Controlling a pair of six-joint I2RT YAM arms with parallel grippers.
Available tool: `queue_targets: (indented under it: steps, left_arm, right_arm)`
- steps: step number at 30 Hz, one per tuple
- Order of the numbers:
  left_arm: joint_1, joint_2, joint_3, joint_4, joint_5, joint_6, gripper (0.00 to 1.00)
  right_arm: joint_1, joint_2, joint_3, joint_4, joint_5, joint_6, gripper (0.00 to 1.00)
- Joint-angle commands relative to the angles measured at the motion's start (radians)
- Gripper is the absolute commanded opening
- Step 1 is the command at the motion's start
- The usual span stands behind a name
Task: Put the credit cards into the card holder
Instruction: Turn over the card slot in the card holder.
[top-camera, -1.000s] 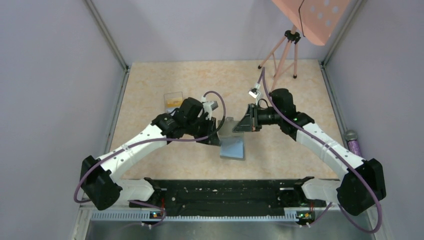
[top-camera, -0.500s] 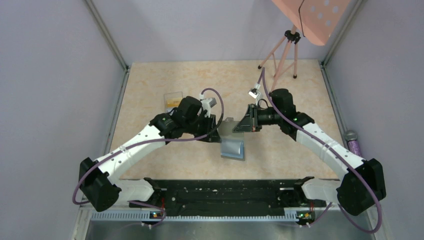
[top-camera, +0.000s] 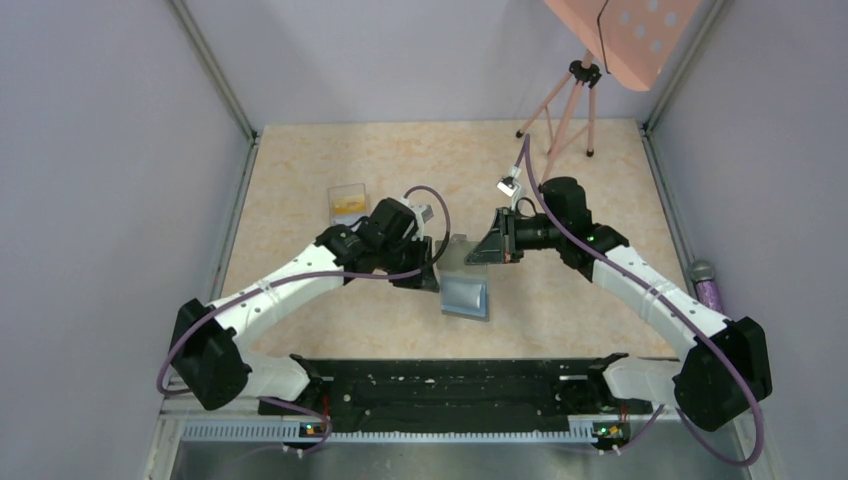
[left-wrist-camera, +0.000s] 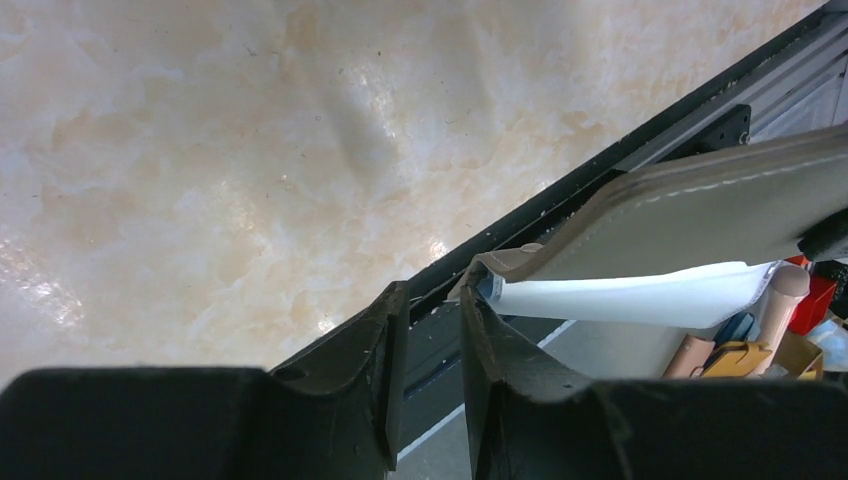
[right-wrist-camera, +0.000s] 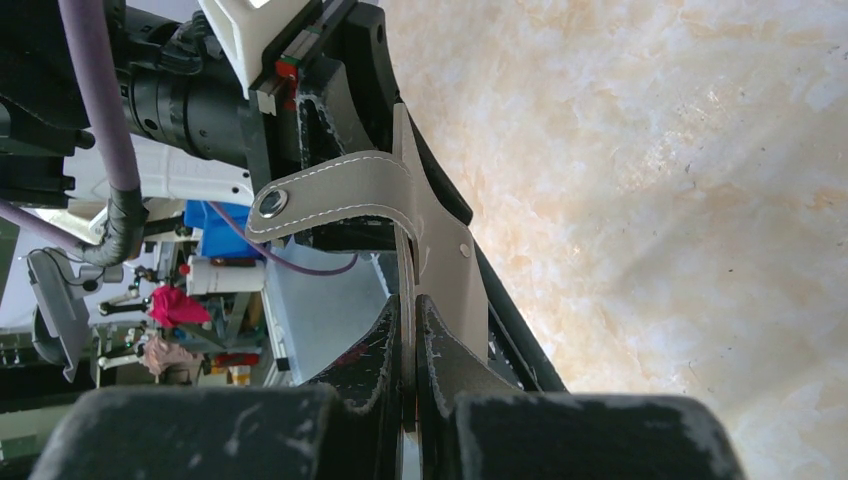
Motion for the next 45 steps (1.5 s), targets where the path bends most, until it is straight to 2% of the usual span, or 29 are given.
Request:
queue_targets:
  steps: [1,19,31,45]
  left_arm:
    - [-0.013,0.008,0.001,0.047,0.039,-0.014,0.31]
    - [-0.013,-0.123,-0.088,0.225,0.119,-0.064,0.31]
    - [-0.013,-0.09,-0.005,0.086,0.102,0.008,0.3]
    - [-0.013,-0.05,0.056,0.014,0.117,0.052,0.28]
  right_arm:
    - [0.005,-0.007,-0.005,0.044,-0.011,0.006,0.0]
    - [0.005,-0.01,-0.015,0.044,-0.006,0.004,0.0]
    - [0.005,-0.007,-0.022,0.044,-0.005,0.001,0.0]
    - [0.005,0.007,-0.018,0.029,0.003,-0.014,0.0]
